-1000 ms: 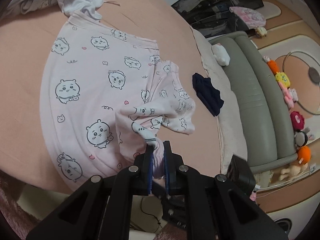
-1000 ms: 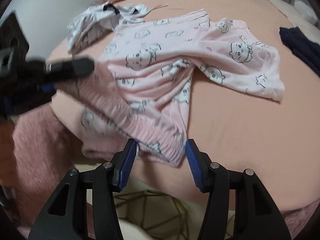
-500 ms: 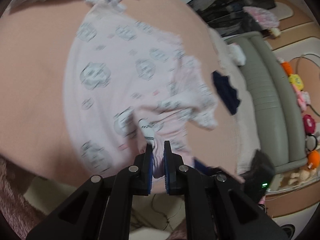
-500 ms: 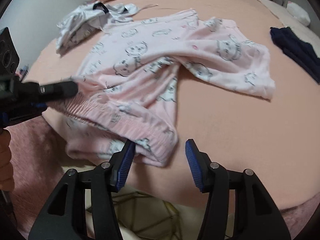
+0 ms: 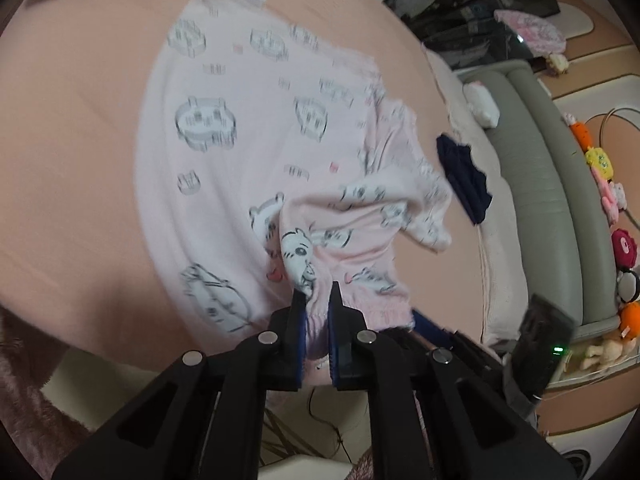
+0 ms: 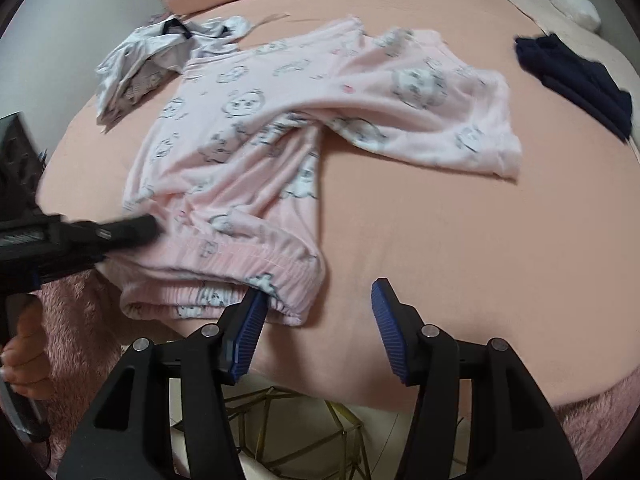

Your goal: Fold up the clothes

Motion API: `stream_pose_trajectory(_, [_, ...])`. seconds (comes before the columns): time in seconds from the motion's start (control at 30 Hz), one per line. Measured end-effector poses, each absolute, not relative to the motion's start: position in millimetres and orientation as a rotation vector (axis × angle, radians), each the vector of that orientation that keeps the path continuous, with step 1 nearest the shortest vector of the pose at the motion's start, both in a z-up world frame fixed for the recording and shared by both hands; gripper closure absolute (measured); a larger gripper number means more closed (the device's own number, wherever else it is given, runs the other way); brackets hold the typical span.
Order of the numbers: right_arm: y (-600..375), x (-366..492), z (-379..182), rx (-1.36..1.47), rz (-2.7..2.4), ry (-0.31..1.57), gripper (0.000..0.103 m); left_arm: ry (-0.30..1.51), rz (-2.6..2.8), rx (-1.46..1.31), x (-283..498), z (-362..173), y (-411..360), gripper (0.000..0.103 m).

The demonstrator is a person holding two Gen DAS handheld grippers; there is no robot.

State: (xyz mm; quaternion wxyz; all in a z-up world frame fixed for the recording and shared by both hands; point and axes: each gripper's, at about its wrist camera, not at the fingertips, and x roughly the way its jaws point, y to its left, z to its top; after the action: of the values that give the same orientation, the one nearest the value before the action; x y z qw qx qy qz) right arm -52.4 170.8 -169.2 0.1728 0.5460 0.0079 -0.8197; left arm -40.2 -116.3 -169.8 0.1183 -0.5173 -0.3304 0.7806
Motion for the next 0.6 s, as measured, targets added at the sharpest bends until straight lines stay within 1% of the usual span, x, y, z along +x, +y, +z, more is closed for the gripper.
stream_pose_trajectory(0.1, [177,-49,-167,1.577,-2.305,0.03,0.048,-0.948,2.315,-1.51,-32,-162,-118,0.095])
stream_pose_trajectory(0.2, [177,-43,-164,1.587,-2.307,0.071,0.048,-0.945,2.3,-1.569,-22,-174,-120,0.095])
stream_pose_trajectory(0.3, [182,-43,-165,1.614,-2.268,0.033,0.046,-0.944,2.282,-1.667,-17,-197,-121,0.094])
stream_pose_trajectory(0.37, [185,-42,-164,1.618,-2.227,0.029,0.046,-1.005,2.25,-1.675,-18,-202,-129,0.092])
stream_pose_trajectory(0.4, [185,-41,-160,1.602,-2.213,0.026,0.046,-1.041,2.234,-1.67,-18,-203,-133,0.091])
stream_pose_trajectory(0.47, [185,-38,-144,1.517,-2.2,0.011,0.046,-1.05,2.244,-1.662,-19,-198,-138,0.091])
stream_pose_trajectory(0.53, [188,-40,-126,1.434,-2.236,-0.041,0.046,-1.016,2.269,-1.665,-20,-194,-136,0.09])
stream_pose_trajectory(0.6, [188,-51,-119,1.4,-2.298,-0.065,0.046,-0.976,2.289,-1.673,-21,-190,-132,0.086])
